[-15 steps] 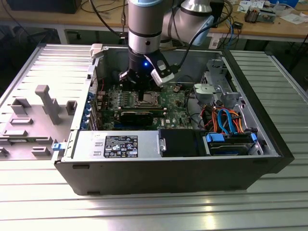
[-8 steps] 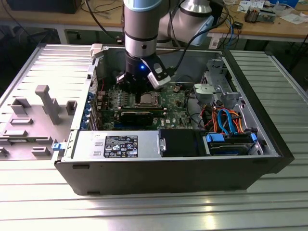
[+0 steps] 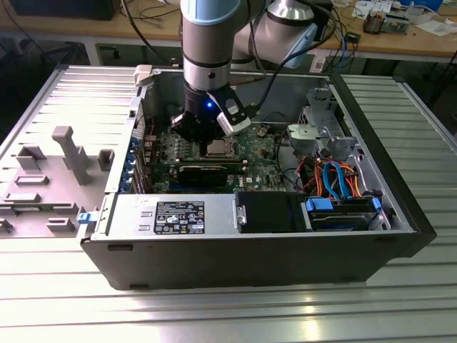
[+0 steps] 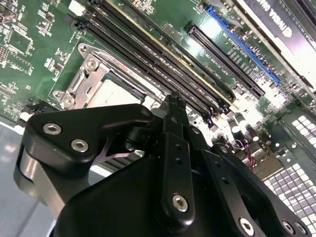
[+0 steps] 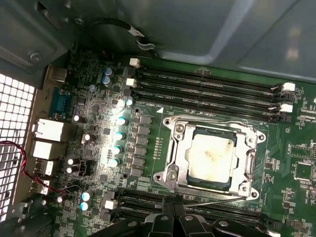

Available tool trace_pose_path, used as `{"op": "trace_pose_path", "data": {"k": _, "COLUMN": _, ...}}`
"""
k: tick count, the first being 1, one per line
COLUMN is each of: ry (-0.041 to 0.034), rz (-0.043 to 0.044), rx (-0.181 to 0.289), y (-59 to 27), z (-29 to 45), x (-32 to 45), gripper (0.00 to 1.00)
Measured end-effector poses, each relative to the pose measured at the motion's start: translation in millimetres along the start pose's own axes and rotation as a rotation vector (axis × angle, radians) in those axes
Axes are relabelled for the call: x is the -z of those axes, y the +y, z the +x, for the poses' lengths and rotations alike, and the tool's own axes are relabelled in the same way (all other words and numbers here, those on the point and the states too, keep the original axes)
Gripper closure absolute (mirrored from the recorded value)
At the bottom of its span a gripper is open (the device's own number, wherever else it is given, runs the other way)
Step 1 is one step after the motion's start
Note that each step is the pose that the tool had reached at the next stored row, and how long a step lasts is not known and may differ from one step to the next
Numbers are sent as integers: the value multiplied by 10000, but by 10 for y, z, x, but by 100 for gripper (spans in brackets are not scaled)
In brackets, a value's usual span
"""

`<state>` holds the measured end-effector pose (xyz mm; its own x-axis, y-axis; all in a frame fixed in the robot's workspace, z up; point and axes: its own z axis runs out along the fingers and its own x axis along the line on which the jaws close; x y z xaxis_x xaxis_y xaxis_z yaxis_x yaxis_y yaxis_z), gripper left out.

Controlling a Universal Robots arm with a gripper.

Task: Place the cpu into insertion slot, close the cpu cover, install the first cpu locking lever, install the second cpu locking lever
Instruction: 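Install the second cpu locking lever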

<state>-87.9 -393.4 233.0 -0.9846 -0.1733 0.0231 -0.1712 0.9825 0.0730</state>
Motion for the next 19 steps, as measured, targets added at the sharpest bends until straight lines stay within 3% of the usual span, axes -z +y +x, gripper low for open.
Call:
{"op": "trace_pose_path", "data": {"k": 2, "ry": -12, "rz": -75, "rx": 2, "y": -36, "z": 20, "x": -6, "gripper": 89}}
{"op": "trace_pose_path", "data": {"k": 4, "ry": -77, "rz": -451, "rx": 15, "y": -58, "z": 31, "x": -26, "gripper": 89}}
{"op": "trace_pose_path", "data": {"k": 6, "ry": -98, "rz": -570, "rx": 21, "y": -82, "z": 35, "x": -44, "gripper": 89}}
{"op": "trace_pose_path", "data": {"k": 10, "ry": -125, "rz": -722, "rx": 25, "y": -96, "z": 55, "x": -72, "gripper": 89}}
{"op": "trace_pose_path", "data": {"k": 15, "ry": -146, "rz": -839, "rx": 30, "y": -95, "z": 87, "x": -112, "gripper": 89}}
{"op": "trace_pose_path", "data": {"k": 16, "ry": -159, "rz": -925, "rx": 34, "y": -94, "z": 100, "x": -125, "gripper": 89}}
{"op": "trace_pose_path", "data": {"k": 19, "ry": -165, "rz": -953, "rx": 34, "y": -94, "z": 104, "x": -137, "gripper": 89}}
